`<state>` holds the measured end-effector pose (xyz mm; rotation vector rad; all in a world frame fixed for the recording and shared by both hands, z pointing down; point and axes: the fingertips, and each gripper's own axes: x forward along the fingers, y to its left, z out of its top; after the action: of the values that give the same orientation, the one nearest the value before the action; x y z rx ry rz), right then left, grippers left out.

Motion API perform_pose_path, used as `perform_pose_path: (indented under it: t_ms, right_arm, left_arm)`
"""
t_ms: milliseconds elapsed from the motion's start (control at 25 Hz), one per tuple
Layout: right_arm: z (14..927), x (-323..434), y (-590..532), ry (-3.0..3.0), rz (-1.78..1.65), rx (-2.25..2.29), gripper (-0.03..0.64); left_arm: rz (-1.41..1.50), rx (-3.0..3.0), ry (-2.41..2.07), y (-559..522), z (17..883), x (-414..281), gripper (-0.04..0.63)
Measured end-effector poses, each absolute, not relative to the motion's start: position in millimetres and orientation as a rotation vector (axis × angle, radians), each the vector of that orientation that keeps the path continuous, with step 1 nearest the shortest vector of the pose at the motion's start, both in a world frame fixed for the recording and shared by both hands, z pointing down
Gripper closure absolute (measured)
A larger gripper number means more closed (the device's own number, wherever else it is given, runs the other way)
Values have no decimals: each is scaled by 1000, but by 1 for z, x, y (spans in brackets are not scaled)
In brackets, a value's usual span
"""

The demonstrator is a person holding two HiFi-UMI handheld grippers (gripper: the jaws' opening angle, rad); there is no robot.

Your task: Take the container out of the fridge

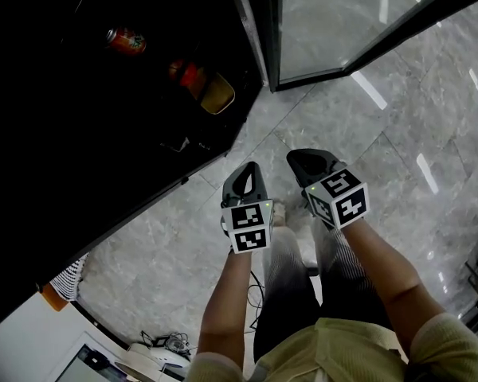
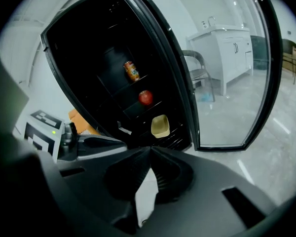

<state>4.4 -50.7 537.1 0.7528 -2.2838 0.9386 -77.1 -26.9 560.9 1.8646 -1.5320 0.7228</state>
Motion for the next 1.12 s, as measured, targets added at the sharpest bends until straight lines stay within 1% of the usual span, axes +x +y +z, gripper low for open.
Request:
perform_pose_path:
  t_ms: [360,680,1120]
  right_arm:
    - [576,-2,-68,-2266,912,722,588]
    - [614,-8,-79,-2247,921,698,588]
    - [647,-18,-105,-2241,938,668,588]
  left_arm:
    - [851,1862,-1598,-51,621,-99,572]
    - [864,1836,-1687,-85,655,-117,572]
    - [919,1792,-1700,-119,693,-137,571]
